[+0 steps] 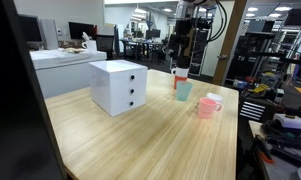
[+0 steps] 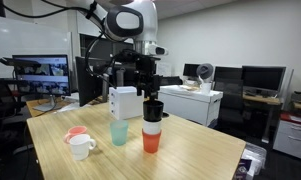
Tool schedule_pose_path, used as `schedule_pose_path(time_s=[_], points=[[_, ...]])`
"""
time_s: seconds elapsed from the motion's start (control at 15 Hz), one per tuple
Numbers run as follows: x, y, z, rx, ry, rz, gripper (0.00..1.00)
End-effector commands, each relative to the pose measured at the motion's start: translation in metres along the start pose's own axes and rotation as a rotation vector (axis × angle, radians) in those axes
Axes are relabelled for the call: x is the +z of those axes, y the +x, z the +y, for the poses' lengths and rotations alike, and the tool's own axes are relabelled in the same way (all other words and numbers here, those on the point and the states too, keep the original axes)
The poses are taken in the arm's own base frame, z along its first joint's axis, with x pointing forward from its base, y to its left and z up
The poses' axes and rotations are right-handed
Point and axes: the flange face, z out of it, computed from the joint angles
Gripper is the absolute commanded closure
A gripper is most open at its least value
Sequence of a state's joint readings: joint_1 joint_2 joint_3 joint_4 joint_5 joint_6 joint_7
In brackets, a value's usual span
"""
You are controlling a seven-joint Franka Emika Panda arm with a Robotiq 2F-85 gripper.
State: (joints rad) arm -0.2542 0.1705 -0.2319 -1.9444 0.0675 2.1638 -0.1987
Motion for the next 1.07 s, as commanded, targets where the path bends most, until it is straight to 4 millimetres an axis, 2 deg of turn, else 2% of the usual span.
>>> schedule_pose_path(time_s=[0.0, 0.07, 0.13, 0.2, 0.8, 1.0], points=[[0.009, -0.015, 0.002, 0.000, -0.006, -0.014, 0.00], [0.012, -0.016, 0.003, 0.004, -0.007, -0.018, 0.00], [0.014, -0.018, 0.003, 0.006, -0.007, -0.024, 0.25], [0.013, -0.018, 0.003, 0.005, -0.006, -0.022, 0.26], [0.009, -0.020, 0.005, 0.010, -0.027, -0.017, 0.92], [0.003, -0.020, 0.007, 0.021, -0.057, -0.019, 0.97]])
